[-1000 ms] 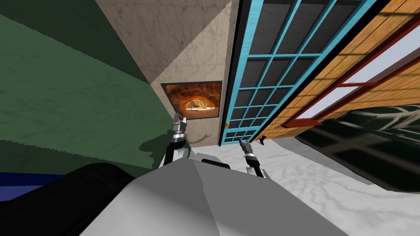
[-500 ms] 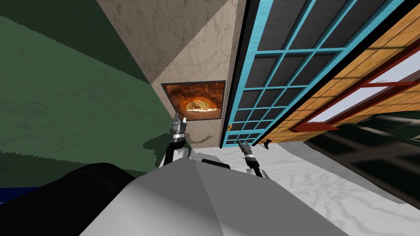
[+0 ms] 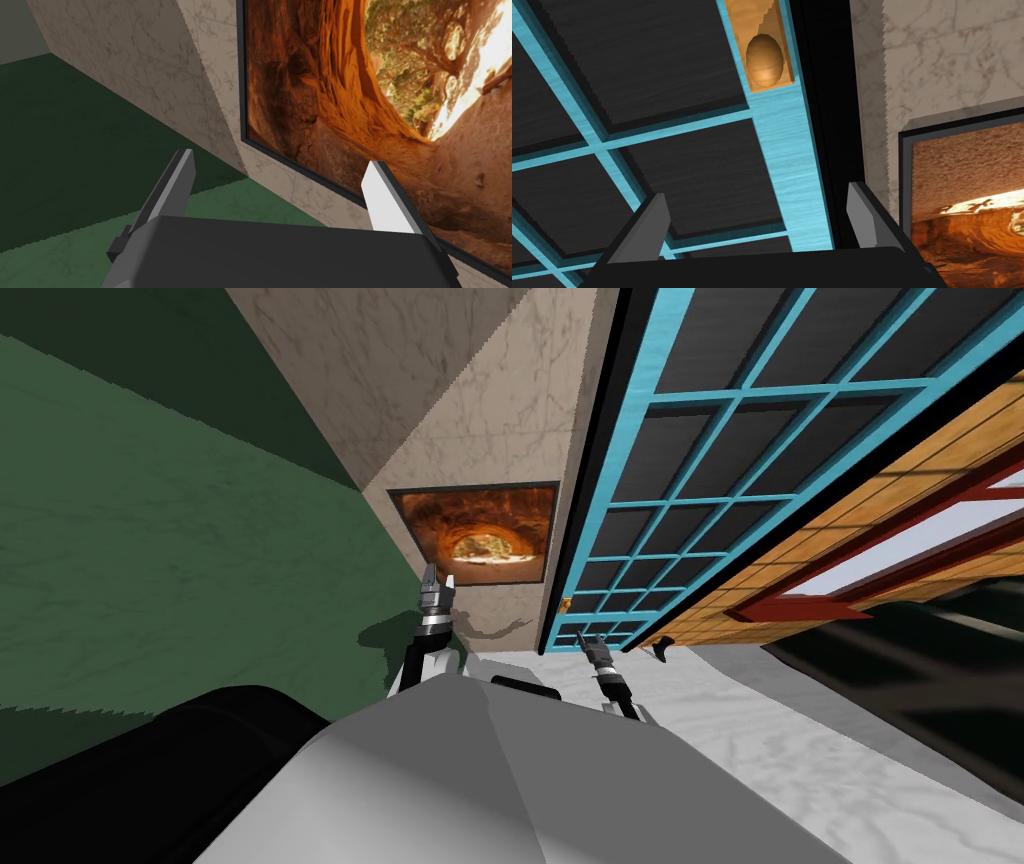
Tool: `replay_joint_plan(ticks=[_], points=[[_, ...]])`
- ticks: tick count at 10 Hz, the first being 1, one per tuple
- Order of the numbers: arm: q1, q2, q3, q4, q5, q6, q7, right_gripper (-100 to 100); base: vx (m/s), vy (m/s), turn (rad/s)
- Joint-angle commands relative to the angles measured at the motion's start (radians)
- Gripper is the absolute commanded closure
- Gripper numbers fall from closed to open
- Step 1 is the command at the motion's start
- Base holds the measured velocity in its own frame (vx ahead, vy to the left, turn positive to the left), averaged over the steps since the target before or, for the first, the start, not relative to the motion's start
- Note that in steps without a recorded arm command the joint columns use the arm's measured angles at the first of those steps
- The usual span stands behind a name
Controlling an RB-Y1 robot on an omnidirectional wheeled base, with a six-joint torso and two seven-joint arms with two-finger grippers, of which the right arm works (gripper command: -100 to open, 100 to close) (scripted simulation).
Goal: Pull the door open
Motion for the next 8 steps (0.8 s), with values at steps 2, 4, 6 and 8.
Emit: replay_joint_plan(ticks=[2, 4, 6, 8], points=[[-0.018, -0.006, 0.0, 0.051, 0.013, -0.016, 0.037, -100, 0.08, 0.005, 0.058], [-0.033, -0.01, 0.0, 0.093, 0.024, -0.03, 0.066, -100, 0.069, -0.001, 0.05], [-0.045, -0.013, 0.001, 0.125, 0.031, -0.04, 0.088, -100, 0.08, -0.001, 0.038], [-0.036, -0.025, -0.012, 0.127, 0.019, -0.049, 0.076, -100, 0.059, 0.035, 0.071]])
